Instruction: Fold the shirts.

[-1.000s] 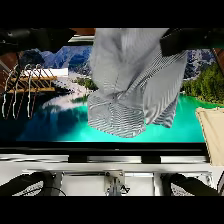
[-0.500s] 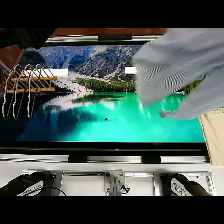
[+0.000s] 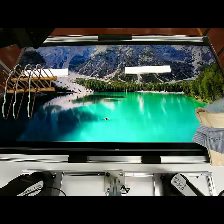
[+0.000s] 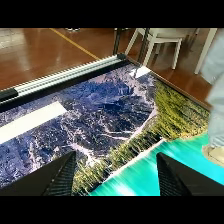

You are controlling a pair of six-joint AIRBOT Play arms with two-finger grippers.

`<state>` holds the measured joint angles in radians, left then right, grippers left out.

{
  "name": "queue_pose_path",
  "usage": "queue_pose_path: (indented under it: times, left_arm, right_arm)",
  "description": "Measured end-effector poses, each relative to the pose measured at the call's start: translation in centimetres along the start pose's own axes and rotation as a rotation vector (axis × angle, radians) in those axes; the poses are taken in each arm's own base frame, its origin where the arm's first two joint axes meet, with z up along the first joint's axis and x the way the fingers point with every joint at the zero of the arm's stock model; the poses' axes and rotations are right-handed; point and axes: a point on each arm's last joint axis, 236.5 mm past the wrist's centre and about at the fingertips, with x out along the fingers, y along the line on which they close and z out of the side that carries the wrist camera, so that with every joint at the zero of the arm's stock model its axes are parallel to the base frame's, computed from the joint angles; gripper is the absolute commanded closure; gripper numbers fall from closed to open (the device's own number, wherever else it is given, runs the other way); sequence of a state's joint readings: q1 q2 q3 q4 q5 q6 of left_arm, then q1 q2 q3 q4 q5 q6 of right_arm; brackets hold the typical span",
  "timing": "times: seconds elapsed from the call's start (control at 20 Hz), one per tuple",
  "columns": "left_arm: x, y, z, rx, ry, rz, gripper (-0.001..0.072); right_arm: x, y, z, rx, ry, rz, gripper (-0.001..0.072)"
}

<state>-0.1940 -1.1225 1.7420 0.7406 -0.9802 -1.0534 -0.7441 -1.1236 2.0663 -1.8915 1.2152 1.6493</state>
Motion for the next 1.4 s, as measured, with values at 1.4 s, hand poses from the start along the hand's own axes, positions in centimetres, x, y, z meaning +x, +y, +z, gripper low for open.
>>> queue_pose_path:
  times: [1.4]
  left_arm:
    - [-3.4,-3.8,0.8,-0.111,0.01,-0.05,0.0104]
  right_arm:
    - [7.4,-19.5,-1.8,0.235,-0.078,-0.402,0.0627]
